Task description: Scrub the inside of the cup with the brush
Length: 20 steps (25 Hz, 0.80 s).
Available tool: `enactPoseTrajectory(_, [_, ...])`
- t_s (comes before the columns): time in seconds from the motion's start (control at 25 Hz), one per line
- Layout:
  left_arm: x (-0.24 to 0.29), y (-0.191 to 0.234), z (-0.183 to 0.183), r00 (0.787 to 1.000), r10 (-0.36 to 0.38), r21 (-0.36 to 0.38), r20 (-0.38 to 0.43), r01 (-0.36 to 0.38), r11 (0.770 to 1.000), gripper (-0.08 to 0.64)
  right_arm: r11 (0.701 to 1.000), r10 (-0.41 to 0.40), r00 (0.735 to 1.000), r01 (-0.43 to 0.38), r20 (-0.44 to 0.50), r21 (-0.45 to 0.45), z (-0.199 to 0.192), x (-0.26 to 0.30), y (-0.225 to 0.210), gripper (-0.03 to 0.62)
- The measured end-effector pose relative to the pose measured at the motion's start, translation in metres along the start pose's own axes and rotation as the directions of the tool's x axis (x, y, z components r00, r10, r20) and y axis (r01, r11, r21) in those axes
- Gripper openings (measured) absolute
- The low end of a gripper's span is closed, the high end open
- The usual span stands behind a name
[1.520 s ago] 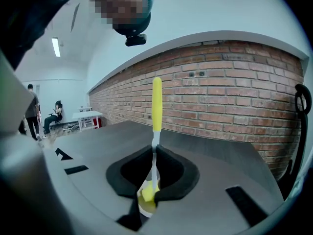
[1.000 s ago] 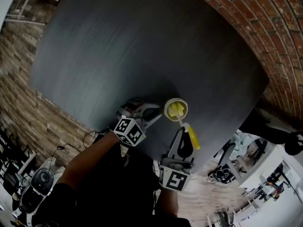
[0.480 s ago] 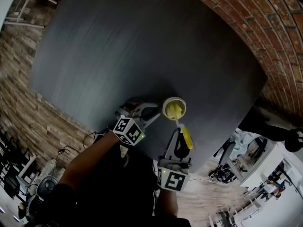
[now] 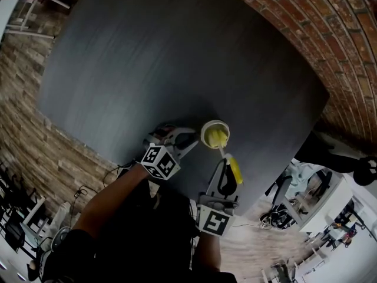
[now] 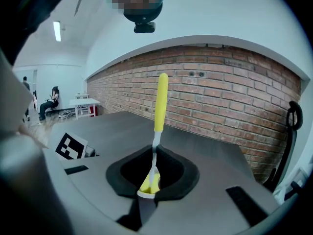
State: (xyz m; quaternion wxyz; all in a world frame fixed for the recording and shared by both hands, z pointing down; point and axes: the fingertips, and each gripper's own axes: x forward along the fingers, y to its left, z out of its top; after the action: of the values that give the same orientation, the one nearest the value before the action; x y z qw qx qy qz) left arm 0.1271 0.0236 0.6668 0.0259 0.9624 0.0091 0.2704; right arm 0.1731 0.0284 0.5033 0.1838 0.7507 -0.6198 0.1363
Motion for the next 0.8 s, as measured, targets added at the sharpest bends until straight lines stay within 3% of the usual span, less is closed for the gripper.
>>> enactPoseTrajectory(0.52, [-0.011, -0.009, -0.001, 1.000, -0.019, -0.023, -0.016, 0.019, 1.000, 0.083, 0.996, -0.009, 0.999, 0.005, 0.048, 0.088, 0.006, -0.020, -0.011, 0.044])
enactPoseTrajectory(0.8, [-0.046, -0.010, 0.007, 0.999, 0.038, -0.031, 0.018, -0.037, 0.999, 0.083, 0.986, -0.056, 0.996, 0.043, 0.076, 0.161, 0.019, -0.045, -0.016, 0.044])
